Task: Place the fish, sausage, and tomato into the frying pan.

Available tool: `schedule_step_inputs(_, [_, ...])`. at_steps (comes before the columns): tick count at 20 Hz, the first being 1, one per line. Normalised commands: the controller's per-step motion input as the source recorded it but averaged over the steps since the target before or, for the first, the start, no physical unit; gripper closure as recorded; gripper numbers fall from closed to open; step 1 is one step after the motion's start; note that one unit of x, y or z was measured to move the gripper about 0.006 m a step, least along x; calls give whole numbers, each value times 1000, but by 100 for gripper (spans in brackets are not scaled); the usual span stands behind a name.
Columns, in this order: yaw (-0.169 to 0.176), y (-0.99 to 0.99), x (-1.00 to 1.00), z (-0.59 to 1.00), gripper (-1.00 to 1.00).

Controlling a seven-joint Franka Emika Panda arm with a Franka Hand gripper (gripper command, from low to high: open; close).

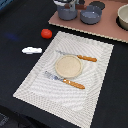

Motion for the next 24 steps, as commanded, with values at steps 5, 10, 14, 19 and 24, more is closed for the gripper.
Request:
schedule_step_inputs(5, [0, 732, 715, 143, 100])
schedule_step_inputs(10, [0, 757, 703, 206, 100])
schedule_step_inputs(14, [0, 761, 701, 215, 100])
schedule_step_inputs(19, [0, 758, 668, 194, 100])
schedule_step_inputs(24, [0, 771, 635, 168, 100])
